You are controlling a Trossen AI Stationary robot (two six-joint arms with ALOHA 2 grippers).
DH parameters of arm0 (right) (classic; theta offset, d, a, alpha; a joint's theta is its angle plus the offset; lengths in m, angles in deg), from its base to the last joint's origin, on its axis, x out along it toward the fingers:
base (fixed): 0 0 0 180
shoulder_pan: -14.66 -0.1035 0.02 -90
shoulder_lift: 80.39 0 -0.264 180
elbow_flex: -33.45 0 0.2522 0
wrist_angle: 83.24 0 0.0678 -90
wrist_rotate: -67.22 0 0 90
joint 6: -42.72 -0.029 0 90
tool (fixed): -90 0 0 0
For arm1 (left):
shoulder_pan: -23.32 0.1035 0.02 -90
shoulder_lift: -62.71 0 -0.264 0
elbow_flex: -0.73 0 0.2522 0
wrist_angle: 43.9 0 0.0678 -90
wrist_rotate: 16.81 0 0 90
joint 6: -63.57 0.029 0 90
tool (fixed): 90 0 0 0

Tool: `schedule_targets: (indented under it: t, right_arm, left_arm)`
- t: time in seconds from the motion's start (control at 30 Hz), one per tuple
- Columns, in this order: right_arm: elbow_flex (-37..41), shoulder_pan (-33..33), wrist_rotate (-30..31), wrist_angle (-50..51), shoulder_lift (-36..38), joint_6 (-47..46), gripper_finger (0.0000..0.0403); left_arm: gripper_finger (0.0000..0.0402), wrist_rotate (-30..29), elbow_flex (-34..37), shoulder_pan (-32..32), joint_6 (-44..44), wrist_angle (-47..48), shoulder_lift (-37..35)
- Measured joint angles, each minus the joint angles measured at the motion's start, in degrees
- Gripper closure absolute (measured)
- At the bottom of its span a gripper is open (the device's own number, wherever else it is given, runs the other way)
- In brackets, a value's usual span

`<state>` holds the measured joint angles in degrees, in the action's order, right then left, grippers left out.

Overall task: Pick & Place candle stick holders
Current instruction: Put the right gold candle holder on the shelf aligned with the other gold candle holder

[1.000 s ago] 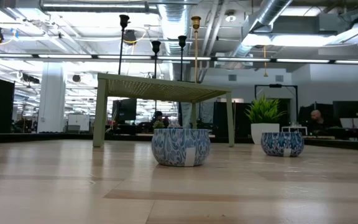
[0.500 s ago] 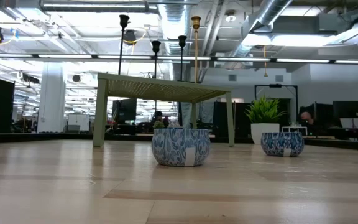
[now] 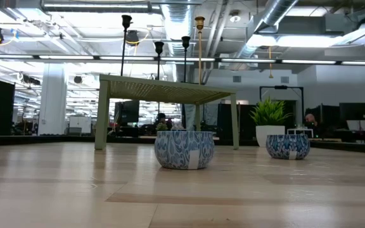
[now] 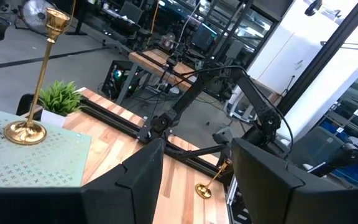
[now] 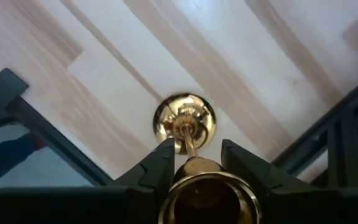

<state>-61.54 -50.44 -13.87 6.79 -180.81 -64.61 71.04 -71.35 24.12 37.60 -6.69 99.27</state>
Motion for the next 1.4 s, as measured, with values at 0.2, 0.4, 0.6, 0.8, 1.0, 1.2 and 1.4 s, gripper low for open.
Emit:
schedule_targets:
  t: [0.2, 0.4, 0.6, 0.8, 1.0, 1.2, 1.4]
  right_arm:
    - [0.00, 4.65, 0.52, 0.00, 0.02, 8.34, 0.0291]
    - [0.02, 10.84, 5.41, -0.21, 1.96, 17.69, 0.0291]
    - [0.02, 18.07, 7.74, -0.03, 6.13, 28.74, 0.0291]
    - [0.02, 26.53, 6.53, -2.58, 10.95, 42.22, 0.0291]
    - [0.02, 36.99, 2.53, -3.44, 14.93, 54.07, 0.0291]
    - [0.01, 46.52, 0.80, -5.33, 15.44, 65.34, 0.0291]
    - [-0.03, 55.09, -2.07, -12.03, 14.90, 74.75, 0.0291]
  left_arm:
    - [0.0211, 0.02, 0.00, 0.00, 0.00, -0.39, -0.01]
    - [0.0211, 0.00, 0.00, 0.01, 0.15, -0.52, -0.02]
    - [0.0211, 0.02, 0.00, 0.00, 0.17, -0.71, -0.01]
    - [0.0211, 0.02, 0.00, 0.00, 0.17, -0.68, -0.02]
    - [0.0211, 0.02, 0.00, 0.00, 0.17, -0.66, -0.06]
    - [0.0211, 0.02, 0.00, 0.00, 0.17, -0.71, -0.07]
    - [0.0211, 0.02, 0.00, 0.02, 0.15, -0.82, -0.07]
